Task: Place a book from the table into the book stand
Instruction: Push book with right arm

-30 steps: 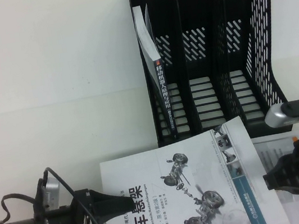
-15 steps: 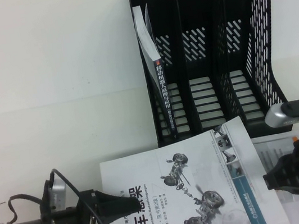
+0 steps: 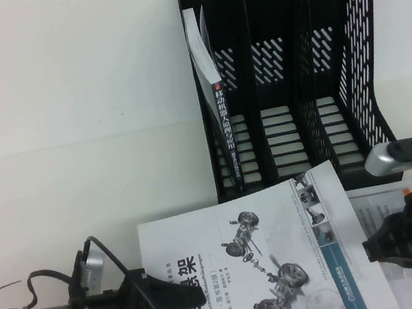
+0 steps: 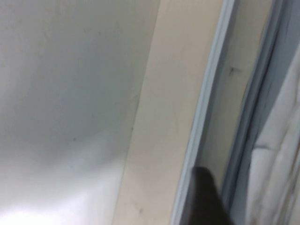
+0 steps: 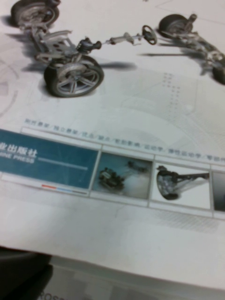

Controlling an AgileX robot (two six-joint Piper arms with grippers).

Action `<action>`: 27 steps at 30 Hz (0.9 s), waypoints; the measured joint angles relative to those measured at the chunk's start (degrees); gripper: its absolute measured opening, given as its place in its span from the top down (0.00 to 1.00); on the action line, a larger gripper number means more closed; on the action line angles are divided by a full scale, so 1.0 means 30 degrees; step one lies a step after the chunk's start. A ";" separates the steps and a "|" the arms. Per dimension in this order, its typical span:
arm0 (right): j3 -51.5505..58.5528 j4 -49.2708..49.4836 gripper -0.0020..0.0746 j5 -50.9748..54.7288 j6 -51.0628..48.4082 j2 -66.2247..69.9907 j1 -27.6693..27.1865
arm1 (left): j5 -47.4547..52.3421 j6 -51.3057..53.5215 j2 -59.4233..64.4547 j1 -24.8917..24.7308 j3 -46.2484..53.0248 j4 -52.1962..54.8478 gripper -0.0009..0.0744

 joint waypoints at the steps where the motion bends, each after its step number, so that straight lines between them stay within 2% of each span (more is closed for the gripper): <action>1: 0.0000 0.0000 0.98 0.0000 0.0000 0.0000 0.0000 | 0.0000 0.0000 0.0000 0.0000 0.0000 0.0000 0.48; 9: 0.0000 0.0000 0.98 -0.0034 0.0000 0.0000 0.0000 | 0.0874 0.0354 0.0000 0.0000 0.0000 -0.0255 0.81; 19: 0.0000 -0.0239 0.98 -0.0101 -0.0149 -0.0270 0.0000 | 0.1356 0.0395 0.0000 0.0000 0.0000 -0.0273 0.82; 27: 0.0033 -0.1080 0.98 0.0056 -0.0184 -0.3308 0.0044 | 0.1192 0.0297 -0.1483 0.0000 -0.0155 -0.0030 0.83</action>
